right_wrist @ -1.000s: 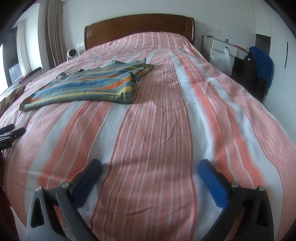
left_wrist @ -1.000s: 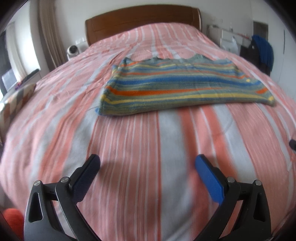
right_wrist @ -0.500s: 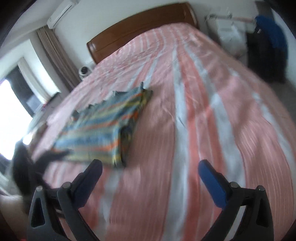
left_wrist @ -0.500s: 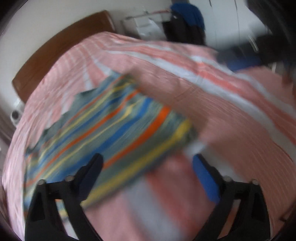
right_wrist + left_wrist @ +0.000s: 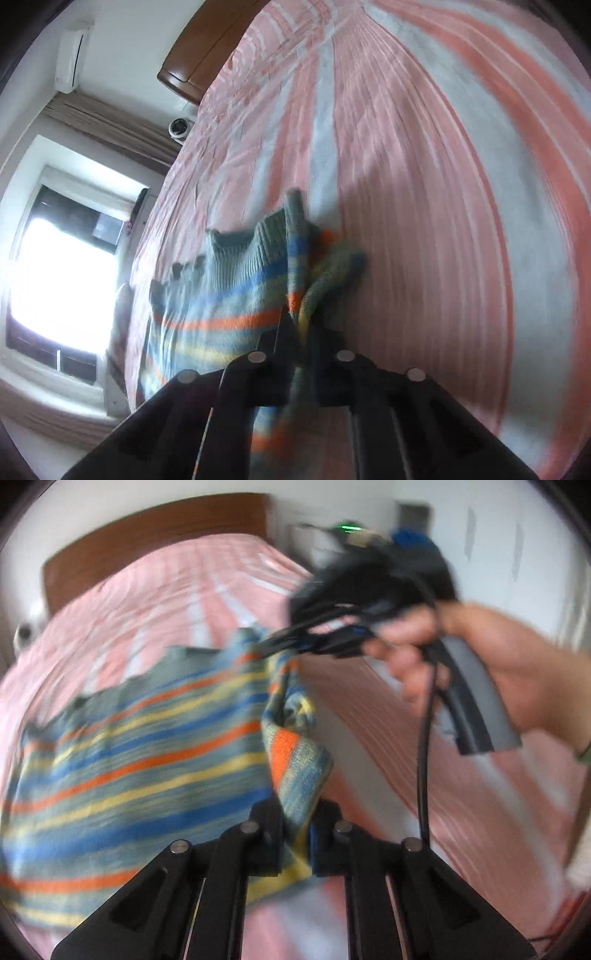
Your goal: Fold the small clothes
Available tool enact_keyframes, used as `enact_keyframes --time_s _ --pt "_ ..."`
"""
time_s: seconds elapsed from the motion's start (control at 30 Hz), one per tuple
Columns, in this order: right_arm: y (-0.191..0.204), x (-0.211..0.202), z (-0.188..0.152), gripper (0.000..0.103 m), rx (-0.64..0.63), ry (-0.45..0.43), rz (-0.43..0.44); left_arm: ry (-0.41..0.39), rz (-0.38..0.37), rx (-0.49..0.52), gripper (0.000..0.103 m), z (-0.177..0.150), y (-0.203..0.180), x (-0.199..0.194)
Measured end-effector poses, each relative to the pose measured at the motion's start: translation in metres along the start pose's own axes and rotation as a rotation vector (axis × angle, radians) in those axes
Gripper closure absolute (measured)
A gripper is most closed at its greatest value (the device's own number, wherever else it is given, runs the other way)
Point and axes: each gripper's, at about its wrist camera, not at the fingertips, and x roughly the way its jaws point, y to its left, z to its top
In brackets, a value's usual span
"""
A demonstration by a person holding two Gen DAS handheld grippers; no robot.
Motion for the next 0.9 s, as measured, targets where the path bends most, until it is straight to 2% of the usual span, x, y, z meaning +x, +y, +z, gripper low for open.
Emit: enact_keyframes --time_s 0.1,0.17,0.27,0.43,0.5,0.53,0.57,0.6,0.63,0.67,0.7,0.77,0.83,0.9 --pt "0.052 -0.014 0.0 0.095 -0.134 -0.016 -0.013 -0.031 -0.042 -0.163 0.096 -0.007 0.05 -0.038" --pt "0.094 -0.014 -0.001 0.095 -0.202 -0.008 0.003 -0.043 -0.037 -0.24 0.096 -0.016 0.082 -0.06" --pt "0.152 0.008 -0.012 0.095 -0.28 0.011 0.026 -0.037 -0.005 -0.354 0.096 -0.036 0.133 -0.085" --pt "0.237 0.096 -0.031 0.095 -0.351 0.076 0.061 -0.018 0.089 -0.507 0.096 -0.067 0.2 -0.096" --pt "0.263 0.135 -0.039 0.095 -0.382 0.102 0.038 -0.001 0.121 -0.542 0.095 -0.073 0.219 -0.094" --pt "0.272 0.148 -0.043 0.095 -0.392 0.109 0.029 0.021 0.14 -0.541 0.085 -0.075 0.223 -0.092" --pt "0.28 0.162 -0.05 0.092 -0.402 0.112 0.026 0.056 0.167 -0.537 0.079 -0.079 0.229 -0.091" --pt "0.287 0.179 -0.056 0.088 -0.405 0.121 0.033 0.069 0.164 -0.543 0.071 -0.082 0.233 -0.093" --pt "0.289 0.188 -0.06 0.076 -0.391 0.127 0.045 0.064 0.155 -0.55 0.053 -0.083 0.236 -0.098" --pt "0.288 0.193 -0.063 0.06 -0.353 0.129 0.071 0.059 0.172 -0.552 0.04 -0.085 0.237 -0.105" --pt "0.287 0.192 -0.065 0.059 -0.32 0.119 0.099 0.032 0.188 -0.548 0.026 -0.087 0.239 -0.115" --pt "0.283 0.179 -0.066 0.059 -0.291 0.084 0.144 -0.026 0.174 -0.536 0.023 -0.088 0.238 -0.129" --pt "0.279 0.152 -0.068 0.059 -0.334 0.038 0.101 -0.029 0.131 -0.544 0.022 -0.086 0.237 -0.127" --pt "0.282 0.123 -0.08 0.059 -0.446 0.007 0.037 -0.022 0.131 -0.549 0.022 -0.084 0.239 -0.118"
